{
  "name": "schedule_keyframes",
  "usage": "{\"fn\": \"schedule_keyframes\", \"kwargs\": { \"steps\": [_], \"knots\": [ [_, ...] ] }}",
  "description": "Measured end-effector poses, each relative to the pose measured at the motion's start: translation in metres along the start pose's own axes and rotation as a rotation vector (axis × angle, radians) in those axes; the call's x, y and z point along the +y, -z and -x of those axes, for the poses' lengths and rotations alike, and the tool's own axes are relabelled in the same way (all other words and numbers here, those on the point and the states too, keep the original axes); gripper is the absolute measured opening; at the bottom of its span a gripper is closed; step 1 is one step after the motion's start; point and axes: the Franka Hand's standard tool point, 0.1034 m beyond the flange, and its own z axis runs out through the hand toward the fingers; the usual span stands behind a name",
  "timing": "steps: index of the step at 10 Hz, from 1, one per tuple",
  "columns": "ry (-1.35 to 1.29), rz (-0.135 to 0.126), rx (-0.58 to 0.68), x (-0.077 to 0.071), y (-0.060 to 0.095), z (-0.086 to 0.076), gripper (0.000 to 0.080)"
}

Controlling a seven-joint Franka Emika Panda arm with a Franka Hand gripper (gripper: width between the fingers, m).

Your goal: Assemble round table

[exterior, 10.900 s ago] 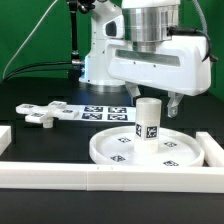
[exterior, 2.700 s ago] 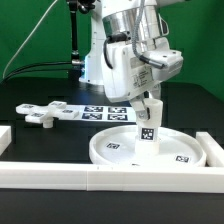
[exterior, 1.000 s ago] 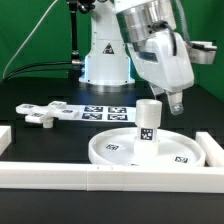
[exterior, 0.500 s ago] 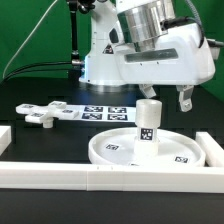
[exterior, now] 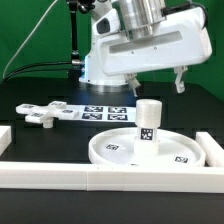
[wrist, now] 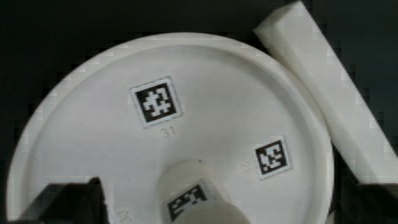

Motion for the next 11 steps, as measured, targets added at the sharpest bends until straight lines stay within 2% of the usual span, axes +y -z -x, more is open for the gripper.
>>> {"fn": "schedule_keyframes", "kwargs": {
  "steps": [1, 5, 6, 8, 9, 10, 11],
  "knots": [
    [0.106, 0.002, 0.008, 0.007, 0.004, 0.002, 0.0649],
    [0.37, 0.017, 0.003, 0.01, 0.002, 0.0, 0.0649],
    [0.541, 0.063, -0.006, 0.016, 0.0, 0.0, 0.0649],
    [0.704, 0.125, -0.023, 0.03, -0.003, 0.002, 0.0649],
    [0.802, 0.144, 0.007, 0.039, -0.005, 0.0, 0.0649],
    [0.851, 0.128, -0.001, 0.049, -0.006, -0.002, 0.0649],
    [0.911, 0.142, -0.005, 0.053, -0.004, -0.005, 0.0649]
  ]
}}
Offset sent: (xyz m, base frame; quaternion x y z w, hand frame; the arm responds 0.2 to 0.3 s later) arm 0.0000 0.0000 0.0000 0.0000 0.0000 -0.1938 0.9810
